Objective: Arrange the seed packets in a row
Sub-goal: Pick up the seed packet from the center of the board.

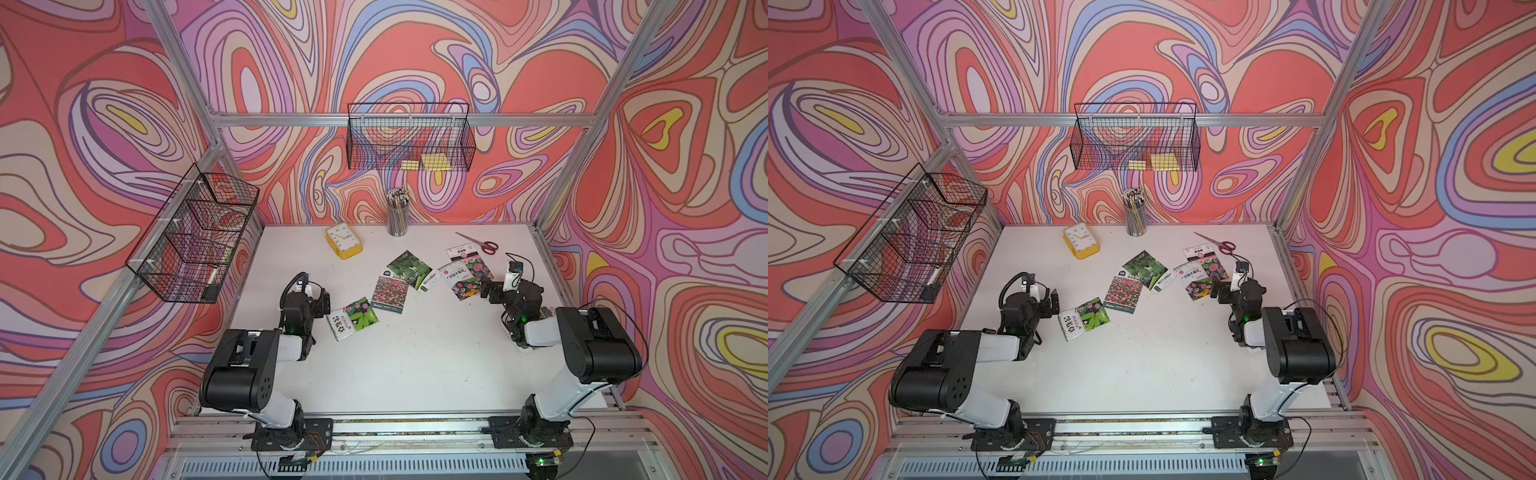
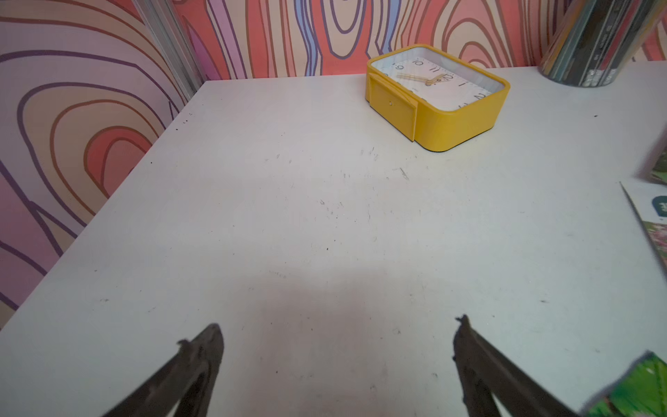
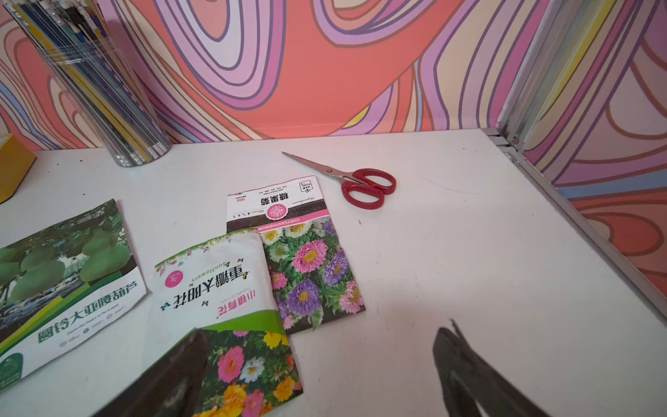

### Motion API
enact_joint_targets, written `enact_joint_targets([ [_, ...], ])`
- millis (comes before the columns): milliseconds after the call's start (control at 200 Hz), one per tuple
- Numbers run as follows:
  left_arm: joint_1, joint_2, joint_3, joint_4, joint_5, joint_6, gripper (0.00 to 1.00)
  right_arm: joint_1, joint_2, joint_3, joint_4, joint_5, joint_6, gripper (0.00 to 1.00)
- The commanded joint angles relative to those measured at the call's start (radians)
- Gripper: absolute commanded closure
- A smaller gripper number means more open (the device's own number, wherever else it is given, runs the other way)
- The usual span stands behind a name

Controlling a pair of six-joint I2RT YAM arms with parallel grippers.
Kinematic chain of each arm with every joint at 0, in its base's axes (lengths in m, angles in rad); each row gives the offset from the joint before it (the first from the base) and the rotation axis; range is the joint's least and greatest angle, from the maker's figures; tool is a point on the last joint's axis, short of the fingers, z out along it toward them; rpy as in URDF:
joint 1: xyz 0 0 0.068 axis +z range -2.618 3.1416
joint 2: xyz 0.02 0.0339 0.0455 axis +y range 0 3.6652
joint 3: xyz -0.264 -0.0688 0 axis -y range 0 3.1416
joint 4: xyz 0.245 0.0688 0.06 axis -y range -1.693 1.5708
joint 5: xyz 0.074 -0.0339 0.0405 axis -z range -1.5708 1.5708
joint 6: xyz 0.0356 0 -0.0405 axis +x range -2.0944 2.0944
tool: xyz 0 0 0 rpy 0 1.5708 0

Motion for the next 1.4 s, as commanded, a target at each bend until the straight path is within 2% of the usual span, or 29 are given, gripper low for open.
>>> enact_joint_targets([
  [0, 0.002, 0.002, 0.015, 0.020, 0.006, 0.001, 0.01, 0.007, 0.006, -0.002, 0.001, 0.014, 0.001, 0.02],
  [796, 0.012, -0.006, 0.022, -0.010, 0.027, -0.006, 0.01, 0.007, 0.002, -0.002, 0.001, 0.019, 0.000, 0.02],
  [831, 0.010, -0.011, 0.030, -0.014, 0.025, -0.002, 0.01, 0.009, -0.028, 0.021, -0.063, 0.036, 0.002, 0.02],
  [866, -0.004, -0.045, 0.061, -0.091, 0.027, 0.017, 0.01, 0.020, -0.090, 0.077, -0.225, 0.040, -0.013, 0.02],
  [901, -0.027, -0.092, 0.117, -0.243, 0.015, 0.039, 0.01, 0.032, -0.144, 0.166, -0.428, 0.042, -0.032, 0.02],
  [946, -0.052, -0.132, 0.209, -0.412, -0.015, 0.048, 0.01, 0.048, -0.172, 0.269, -0.593, 0.102, -0.018, 0.02],
  [1006, -0.055, -0.169, 0.287, -0.553, -0.016, 0.008, 0.01, 0.052, -0.178, 0.389, -0.753, 0.139, 0.117, 0.02],
  [1072, -0.055, -0.201, 0.350, -0.671, 0.016, -0.080, 0.01, 0.058, -0.149, 0.528, -0.947, 0.074, 0.239, 0.02],
  [1212, -0.055, -0.206, 0.523, -1.035, 0.115, -0.272, 0.01, 0.160, -0.137, 0.596, -1.038, -0.083, 0.350, 0.02],
  [1292, -0.057, -0.184, 0.613, -1.245, 0.148, -0.353, 0.01, 0.225, -0.138, 0.584, -1.023, -0.197, 0.459, 0.02],
  [1397, -0.057, -0.183, 0.631, -1.391, 0.211, -0.500, 0.04, 0.348, -0.122, 0.561, -0.969, -0.292, 0.577, 0.02],
])
